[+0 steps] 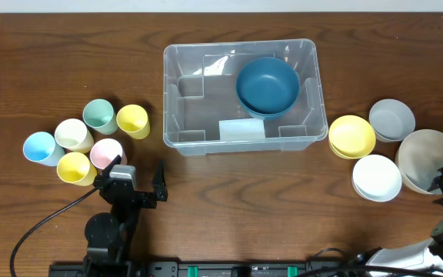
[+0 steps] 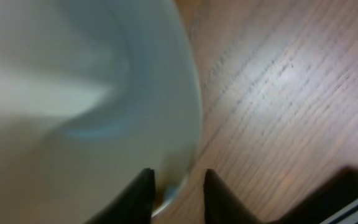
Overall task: Pack container
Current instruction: 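Grasp the beige bowl and carry it onto the teal bowl stack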
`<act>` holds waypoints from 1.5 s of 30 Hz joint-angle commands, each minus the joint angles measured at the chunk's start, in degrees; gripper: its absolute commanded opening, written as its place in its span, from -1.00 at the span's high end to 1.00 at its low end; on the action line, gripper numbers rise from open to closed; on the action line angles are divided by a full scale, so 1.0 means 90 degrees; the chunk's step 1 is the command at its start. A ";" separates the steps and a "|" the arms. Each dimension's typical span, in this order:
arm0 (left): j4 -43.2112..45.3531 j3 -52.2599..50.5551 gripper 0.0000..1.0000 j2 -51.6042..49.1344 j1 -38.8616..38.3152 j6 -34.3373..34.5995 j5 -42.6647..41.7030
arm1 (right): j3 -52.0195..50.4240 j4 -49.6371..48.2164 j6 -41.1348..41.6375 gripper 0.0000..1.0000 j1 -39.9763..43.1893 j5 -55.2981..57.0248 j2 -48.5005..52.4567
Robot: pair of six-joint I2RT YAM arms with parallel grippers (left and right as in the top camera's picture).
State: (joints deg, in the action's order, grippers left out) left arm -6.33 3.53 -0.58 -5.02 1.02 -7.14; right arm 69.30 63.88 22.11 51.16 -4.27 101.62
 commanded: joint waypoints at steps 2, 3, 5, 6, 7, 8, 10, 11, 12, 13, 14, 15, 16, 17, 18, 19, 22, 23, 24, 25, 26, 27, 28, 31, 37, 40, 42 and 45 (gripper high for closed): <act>-0.0068 -0.0189 -0.96 0.0039 0.0027 -0.0114 0.0032 | -0.0027 -0.0056 0.0022 0.89 0.0019 0.0029 -0.0034; -0.0068 -0.0189 -0.96 0.0039 0.0027 -0.0114 0.0032 | -0.0027 -0.0066 0.0029 0.94 0.0019 0.0029 -0.0034; -0.0068 -0.0189 -0.96 0.0039 0.0027 -0.0114 0.0032 | -0.0027 -0.0080 0.0066 0.97 0.0019 0.0058 -0.0034; -0.0068 -0.0189 -0.96 0.0039 0.0027 -0.0114 0.0032 | -0.0027 -0.0092 0.0068 0.97 0.0019 0.0073 -0.0034; -0.0068 -0.0189 -0.96 0.0039 0.0027 -0.0114 0.0032 | -0.0027 -0.0104 0.0068 0.97 0.0019 0.0075 -0.0034; -0.0068 -0.0189 -0.96 0.0039 0.0027 -0.0114 0.0032 | -0.0027 -0.0126 0.0085 0.97 0.0019 0.0078 -0.0034; -0.0068 -0.0189 -0.96 0.0039 0.0027 -0.0114 0.0032 | -0.0027 -0.0153 0.0117 0.98 0.0022 0.0109 -0.0034; -0.0068 -0.0189 -0.96 0.0039 0.0027 -0.0114 0.0032 | -0.0027 -0.0175 0.0134 0.97 0.0024 0.0117 -0.0034; -0.0068 -0.0189 -0.96 0.0039 0.0027 -0.0114 0.0032 | -0.0027 -0.0214 0.0136 0.97 0.0024 0.0119 -0.0034; -0.0068 -0.0189 -0.96 0.0039 0.0027 -0.0114 0.0032 | -0.0027 -0.0245 0.0136 0.97 0.0027 0.0119 -0.0034; -0.0068 -0.0189 -0.96 0.0039 0.0027 -0.0114 0.0032 | -0.0022 -0.0301 0.0138 0.98 0.0027 0.0119 -0.0034; -0.0068 -0.0189 -0.96 0.0039 0.0027 -0.0114 0.0032 | 0.0000 -0.0342 0.0177 0.98 0.0027 0.0121 -0.0034; -0.0068 -0.0189 -0.96 0.0039 0.0027 -0.0114 0.0032 | 0.0034 -0.0372 0.0187 0.98 0.0029 0.0117 -0.0034; -0.0068 -0.0189 -0.96 0.0039 0.0027 -0.0114 0.0032 | 0.0095 -0.0386 0.0187 0.97 0.0029 0.0119 -0.0034; -0.0068 -0.0189 -0.96 0.0039 0.0027 -0.0114 0.0032 | 0.0214 -0.0379 0.0185 0.98 0.0032 0.0146 -0.0034; -0.0068 -0.0189 -0.96 0.0039 0.0027 -0.0114 0.0032 | 0.0352 -0.0340 0.0182 0.97 0.0032 0.0163 -0.0034; -0.0066 -0.0189 -0.96 0.0039 0.0027 -0.0114 0.0032 | 0.0979 -0.0024 0.0182 0.97 0.0032 0.0165 -0.0034; -0.0068 -0.0189 -0.96 0.0039 0.0027 -0.0114 0.0032 | 0.1224 0.0117 0.0182 0.97 0.0032 0.0163 -0.0034; -0.0068 -0.0189 -0.96 0.0039 0.0027 -0.0114 0.0032 | 0.1532 0.0296 0.0185 0.97 0.0029 0.0160 -0.0036; -0.0068 -0.0189 -0.96 0.0039 0.0027 -0.0114 0.0032 | 0.1863 0.0491 0.0185 0.98 0.0029 0.0151 -0.0036; -0.0068 -0.0189 -0.96 0.0039 0.0027 -0.0114 0.0032 | 0.2161 0.0665 0.0182 0.98 0.0027 0.0126 -0.0036; -0.0068 -0.0189 -0.96 0.0039 0.0027 -0.0114 0.0032 | 0.2516 0.0879 0.0185 0.98 0.0017 0.0083 -0.0036; -0.0068 -0.0189 -0.96 0.0039 0.0027 -0.0114 0.0032 | 0.2817 0.1054 0.0185 0.98 0.0010 0.0002 -0.0036; -0.0068 -0.0189 -0.96 0.0039 0.0027 -0.0114 0.0032 | 0.3725 0.1542 0.0180 0.98 -0.0046 -0.0605 -0.0039; -0.0068 -0.0189 -0.96 0.0039 0.0027 -0.0114 0.0032 | 0.4830 0.2147 -0.0039 0.98 -0.0573 -0.1484 -0.0134; -0.0068 -0.0189 -0.96 0.0039 0.0027 -0.0114 0.0032 | 0.4974 0.2200 -0.0182 0.97 -0.1139 -0.1484 -0.0284; -0.0068 -0.0189 -0.96 0.0039 0.0027 -0.0114 0.0032 | 0.4974 0.2188 -0.0294 0.97 -0.1613 -0.1481 -0.0398; -0.0068 -0.0189 -0.96 0.0039 0.0027 -0.0114 0.0032 | 0.4974 0.2186 -0.0491 0.97 -0.2453 -0.1457 -0.0498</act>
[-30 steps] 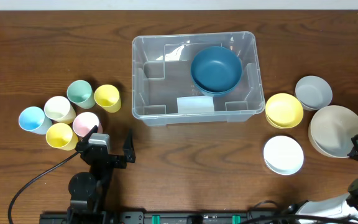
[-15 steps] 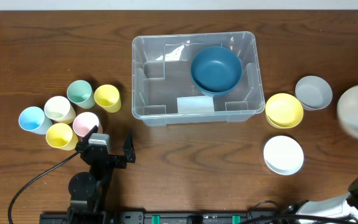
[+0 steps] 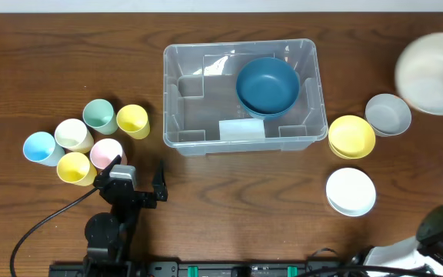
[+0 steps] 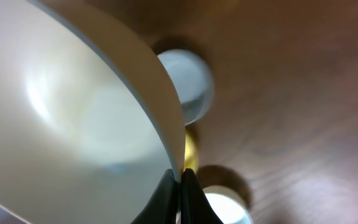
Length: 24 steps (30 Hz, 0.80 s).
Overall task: Pack container
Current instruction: 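Grasp the beige bowl and carry it onto the teal bowl stack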
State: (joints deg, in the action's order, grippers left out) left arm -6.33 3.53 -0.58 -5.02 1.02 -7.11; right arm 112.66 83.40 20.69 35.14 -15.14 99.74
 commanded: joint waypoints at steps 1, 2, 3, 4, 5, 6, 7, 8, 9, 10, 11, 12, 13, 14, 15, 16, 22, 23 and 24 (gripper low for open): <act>-0.0068 -0.0189 -0.96 0.0039 0.0027 -0.0114 0.0029 | 0.0155 0.0012 -0.0367 0.97 -0.0935 -0.0245 -0.0296; -0.0068 -0.0189 -0.96 0.0039 0.0027 -0.0114 0.0029 | 0.0155 -0.0010 -0.0430 0.97 -0.1253 -0.0233 -0.0296; -0.0068 -0.0189 -0.96 0.0039 0.0027 -0.0114 0.0029 | 0.0155 -0.0029 -0.0432 0.98 -0.1523 -0.0172 -0.0296; -0.0068 -0.0189 -0.96 0.0039 0.0027 -0.0114 0.0029 | 0.0153 -0.0068 -0.0425 0.97 -0.1841 -0.0049 -0.0296; -0.0068 -0.0189 -0.96 0.0039 0.0027 -0.0114 0.0029 | 0.0153 -0.0138 -0.0423 0.98 -0.2159 0.0095 -0.0296; -0.0068 -0.0189 -0.96 0.0039 0.0027 -0.0114 0.0029 | 0.0153 -0.0199 -0.0408 0.97 -0.2419 0.0206 -0.0296; -0.0068 -0.0189 -0.96 0.0039 0.0027 -0.0114 0.0029 | 0.0153 -0.0270 -0.0345 0.97 -0.2718 0.0362 -0.0296; -0.0068 -0.0189 -0.96 0.0039 0.0027 -0.0114 0.0029 | 0.0153 -0.0347 -0.0253 0.97 -0.2999 0.0532 -0.0294; -0.0068 -0.0189 -0.96 0.0039 0.0027 -0.0114 0.0029 | 0.0146 -0.0437 -0.0194 0.95 -0.3235 0.0680 -0.0287; -0.0068 -0.0189 -0.96 0.0039 0.0027 -0.0114 0.0029 | 0.0146 -0.0525 -0.0146 0.94 -0.3451 0.0816 -0.0279; -0.0068 -0.0189 -0.96 0.0039 0.0027 -0.0114 0.0029 | 0.0143 -0.0641 -0.0092 0.93 -0.3721 0.0974 -0.0257; -0.0068 -0.0189 -0.96 0.0039 0.0027 -0.0114 0.0029 | 0.0141 -0.0721 -0.0046 0.91 -0.3903 0.1081 -0.0243; -0.0068 -0.0189 -0.96 0.0039 0.0027 -0.0114 0.0029 | 0.0136 -0.0809 0.0036 0.90 -0.4104 0.1226 -0.0211; -0.0068 -0.0189 -0.96 0.0039 0.0027 -0.0114 0.0029 | 0.0136 -0.0899 0.0092 0.89 -0.4316 0.1375 -0.0168; -0.0068 -0.0189 -0.96 0.0039 0.0027 -0.0114 0.0029 | 0.0136 -0.0959 0.0131 0.88 -0.4432 0.1460 -0.0131; -0.0068 -0.0189 -0.96 0.0039 0.0027 -0.0114 0.0029 | 0.0136 -0.1020 0.0177 0.88 -0.4556 0.1562 -0.0078; -0.0068 -0.0189 -0.96 0.0039 0.0027 -0.0114 0.0029 | 0.0136 -0.1333 0.0321 0.88 -0.5085 0.1804 0.0566; -0.0068 -0.0189 -0.96 0.0039 0.0027 -0.0114 0.0029 | 0.0136 -0.1384 0.0321 0.89 -0.5134 0.1804 0.0716; -0.0068 -0.0189 -0.96 0.0039 0.0027 -0.0114 0.0029 | 0.0136 -0.1440 0.0318 0.91 -0.5178 0.1802 0.0874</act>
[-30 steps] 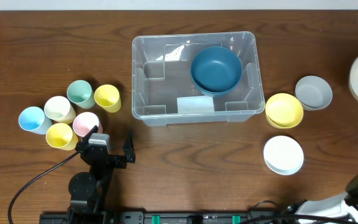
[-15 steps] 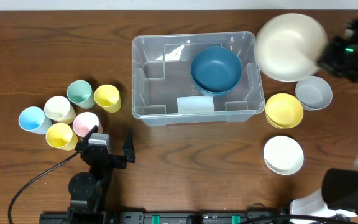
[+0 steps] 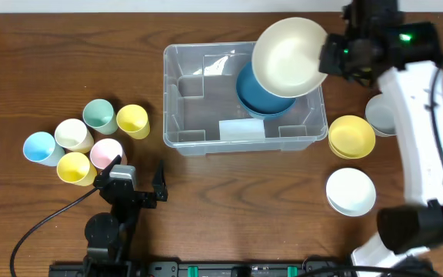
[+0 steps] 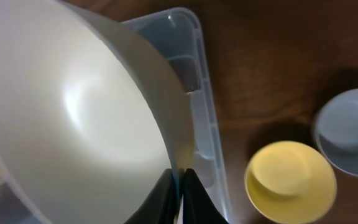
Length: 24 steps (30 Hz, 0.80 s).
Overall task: Pack container
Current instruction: 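Grasp the beige bowl and carry it onto the teal bowl stack, then release the beige bowl and withdraw the right gripper to the right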
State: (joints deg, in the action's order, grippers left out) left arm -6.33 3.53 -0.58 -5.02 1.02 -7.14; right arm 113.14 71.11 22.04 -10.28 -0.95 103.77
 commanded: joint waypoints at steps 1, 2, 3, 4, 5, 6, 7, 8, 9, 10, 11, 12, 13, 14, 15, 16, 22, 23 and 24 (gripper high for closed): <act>-0.0068 -0.0189 -0.96 0.0039 0.0027 -0.0114 0.0032 | 0.0083 -0.0129 0.0168 0.92 -0.0170 0.0226 0.0588; -0.0068 -0.0189 -0.96 0.0039 0.0027 -0.0114 0.0032 | 0.0083 -0.0170 0.0170 0.92 -0.0202 0.0226 0.0721; -0.0068 -0.0189 -0.96 0.0039 0.0027 -0.0114 0.0032 | 0.0083 -0.0206 0.0170 0.93 -0.0236 0.0226 0.0877; -0.0068 -0.0189 -0.96 0.0039 0.0027 -0.0114 0.0032 | 0.0083 -0.0238 0.0172 0.95 -0.0253 0.0226 0.1005; -0.0068 -0.0189 -0.96 0.0039 0.0027 -0.0114 0.0032 | 0.0083 -0.0265 0.0177 0.96 -0.0277 0.0226 0.1146; -0.0068 -0.0189 -0.96 0.0039 0.0027 -0.0114 0.0032 | 0.0083 -0.0282 0.0192 0.96 -0.0296 0.0223 0.1285; -0.0068 -0.0189 -0.96 0.0039 0.0027 -0.0114 0.0032 | 0.0083 -0.0291 0.0192 0.97 -0.0311 0.0223 0.1416; -0.0068 -0.0189 -0.96 0.0039 0.0027 -0.0114 0.0032 | 0.0083 -0.0289 0.0192 0.97 -0.0323 0.0226 0.1523; -0.0068 -0.0189 -0.96 0.0039 0.0027 -0.0114 0.0032 | 0.0083 -0.0287 0.0192 0.97 -0.0330 0.0226 0.1634; -0.0068 -0.0189 -0.96 0.0039 0.0027 -0.0114 0.0032 | 0.0083 -0.0287 0.0192 0.97 -0.0333 0.0226 0.1744; -0.0068 -0.0189 -0.96 0.0039 0.0027 -0.0114 0.0032 | 0.0083 -0.0287 0.0192 0.97 -0.0335 0.0223 0.1836; -0.0068 -0.0189 -0.96 0.0039 0.0027 -0.0114 0.0032 | 0.0083 -0.0287 0.0192 0.90 -0.0335 0.0221 0.1909; -0.0068 -0.0189 -0.96 0.0039 0.0027 -0.0114 0.0032 | 0.0083 -0.0284 0.0189 0.80 -0.0335 0.0211 0.1967; -0.0068 -0.0189 -0.96 0.0039 0.0027 -0.0114 0.0032 | 0.0083 -0.0284 0.0187 0.62 -0.0335 0.0197 0.2016; -0.0068 -0.0189 -0.96 0.0039 0.0027 -0.0114 0.0032 | 0.0083 -0.0272 0.0187 0.45 -0.0335 0.0197 0.2018; -0.0068 -0.0189 -0.96 0.0039 0.0027 -0.0114 0.0032 | 0.0083 -0.0277 0.0182 0.24 -0.0335 0.0197 0.2023; -0.0068 -0.0189 -0.96 0.0039 0.0027 -0.0114 0.0032 | 0.0102 -0.0260 0.0061 -0.24 -0.0335 0.0175 0.1817; -0.0068 -0.0189 -0.96 0.0039 0.0027 -0.0114 0.0032 | 0.0102 -0.0255 0.0039 -0.24 -0.0335 0.0170 0.1763; -0.0068 -0.0189 -0.96 0.0039 0.0027 -0.0114 0.0032 | 0.0102 -0.0240 0.0039 -0.24 -0.0335 0.0172 0.1736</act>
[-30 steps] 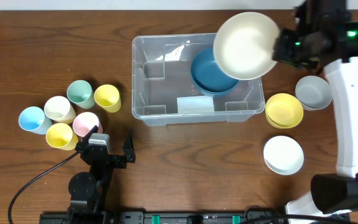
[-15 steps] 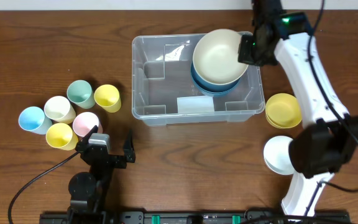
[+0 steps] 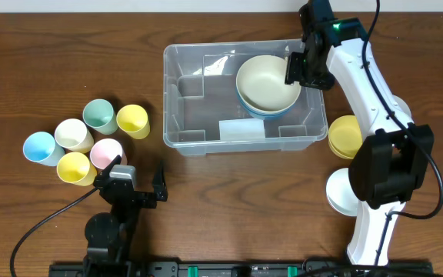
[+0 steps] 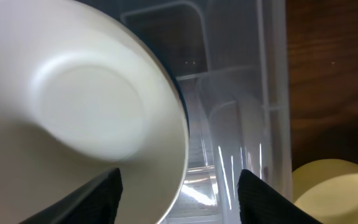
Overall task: Pack container
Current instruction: 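Release the beige bowl and withdraw the right gripper to the right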
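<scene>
The clear plastic container (image 3: 206, 142) stands at the table's middle. A cream bowl (image 3: 266, 83) lies nested in a dark blue bowl (image 3: 264, 113) in its right half. My right gripper (image 3: 302, 71) hovers at the cream bowl's right rim, open, its fingers not touching it. In the right wrist view the cream bowl (image 4: 86, 118) fills the left, with the gripper (image 4: 178, 183) spread wide over the rim and the container wall (image 4: 253, 106). My left gripper (image 3: 138, 183) rests near the front edge, open and empty.
Several pastel cups (image 3: 83, 142) cluster left of the container. Right of it sit a yellow bowl (image 3: 348, 137), seen also in the wrist view as the yellow bowl (image 4: 334, 186), and a white bowl (image 3: 343, 192). My right arm (image 3: 375, 100) stretches over that side.
The cream bowl was held tilted above the container's right half. Now it lies in the blue bowl, and my right gripper has opened and let it go.
My right gripper was around the rim of the cream bowl at the table's right edge. Then it held the bowl up at the far right, then over the container. Now the bowl sits in the blue bowl, released. The left arm never moved.
</scene>
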`<act>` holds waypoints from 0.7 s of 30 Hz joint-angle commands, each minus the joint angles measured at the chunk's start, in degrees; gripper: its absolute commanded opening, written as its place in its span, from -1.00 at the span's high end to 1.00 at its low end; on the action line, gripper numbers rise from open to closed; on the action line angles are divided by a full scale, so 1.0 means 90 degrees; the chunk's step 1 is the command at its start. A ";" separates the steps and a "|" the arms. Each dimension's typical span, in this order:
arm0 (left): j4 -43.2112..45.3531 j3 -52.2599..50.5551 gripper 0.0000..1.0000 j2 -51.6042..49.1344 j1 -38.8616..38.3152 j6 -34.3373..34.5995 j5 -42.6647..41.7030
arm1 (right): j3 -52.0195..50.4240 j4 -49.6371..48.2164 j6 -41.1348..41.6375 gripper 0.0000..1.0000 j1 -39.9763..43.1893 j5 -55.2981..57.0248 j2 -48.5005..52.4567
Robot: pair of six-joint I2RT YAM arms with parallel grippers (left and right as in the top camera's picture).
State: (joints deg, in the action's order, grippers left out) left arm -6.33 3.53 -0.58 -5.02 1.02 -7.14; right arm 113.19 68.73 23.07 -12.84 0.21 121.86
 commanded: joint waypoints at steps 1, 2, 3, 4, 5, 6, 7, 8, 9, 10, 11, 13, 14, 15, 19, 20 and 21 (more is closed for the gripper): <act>-0.0068 -0.0189 -0.96 0.0039 0.0027 -0.0114 0.0032 | 0.0097 0.0036 -0.0075 -0.24 -0.0051 0.0041 -0.0318; -0.0068 -0.0189 -0.96 0.0039 0.0027 -0.0114 0.0032 | 0.0097 0.0053 -0.0075 -0.22 -0.0051 0.0044 -0.0338; -0.0068 -0.0189 -0.96 0.0039 0.0027 -0.0114 0.0032 | 0.0097 0.0087 -0.0075 -0.20 -0.0051 0.0044 -0.0352; -0.0068 -0.0189 -0.96 0.0039 0.0027 -0.0114 0.0032 | 0.0097 0.0134 -0.0075 -0.15 -0.0051 0.0041 -0.0352; -0.0068 -0.0189 -0.96 0.0039 0.0027 -0.0114 0.0032 | 0.0097 0.0172 -0.0075 -0.08 -0.0051 0.0041 -0.0357; -0.0068 -0.0189 -0.96 0.0039 0.0027 -0.0114 0.0032 | 0.0097 0.0223 -0.0075 -0.01 -0.0051 0.0044 -0.0362; -0.0068 -0.0189 -0.96 0.0039 0.0027 -0.0114 0.0032 | 0.0104 0.0272 -0.0078 0.02 -0.0051 0.0044 -0.0372; -0.0068 -0.0189 -0.96 0.0039 0.0027 -0.0114 0.0032 | 0.0131 0.0342 -0.0097 0.05 -0.0051 0.0039 -0.0398; -0.0068 -0.0189 -0.96 0.0039 0.0027 -0.0114 0.0032 | 0.0168 0.0413 -0.0097 0.05 -0.0051 0.0036 -0.0440; -0.0068 -0.0189 -0.96 0.0039 0.0027 -0.0114 0.0032 | 0.0226 0.0498 -0.0117 0.06 -0.0051 0.0019 -0.0525; -0.0068 -0.0189 -0.96 0.0039 0.0027 -0.0112 0.0032 | 0.0260 0.0542 -0.0138 0.06 -0.0051 0.0000 -0.0583; -0.0068 -0.0189 -0.96 0.0039 0.0027 -0.0114 0.0032 | 0.0367 0.0682 -0.0240 0.05 -0.0051 -0.0066 -0.0814; -0.0068 -0.0189 -0.96 0.0039 0.0027 -0.0114 0.0032 | 0.0435 0.0806 -0.0240 0.03 -0.0046 -0.0049 -0.0998; -0.0068 -0.0189 -0.96 0.0039 0.0027 -0.0114 0.0032 | 0.0459 0.0860 -0.0245 0.02 -0.0034 -0.0044 -0.1090; -0.0068 -0.0189 -0.96 0.0039 0.0027 -0.0114 0.0032 | 0.0471 0.1117 -0.0260 -0.07 0.0223 0.0005 -0.1751; -0.0068 -0.0189 -0.96 0.0039 0.0027 -0.0114 0.0032 | 0.0471 0.1195 -0.0255 -0.08 0.0355 0.0000 -0.1897; -0.0068 -0.0189 -0.96 0.0039 0.0027 -0.0114 0.0032 | 0.0471 0.1282 -0.0226 -0.09 0.0508 0.0002 -0.2038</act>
State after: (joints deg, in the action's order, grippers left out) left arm -6.33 3.53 -0.58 -5.02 1.02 -7.14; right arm 115.63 79.11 21.47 -11.64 -0.36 108.47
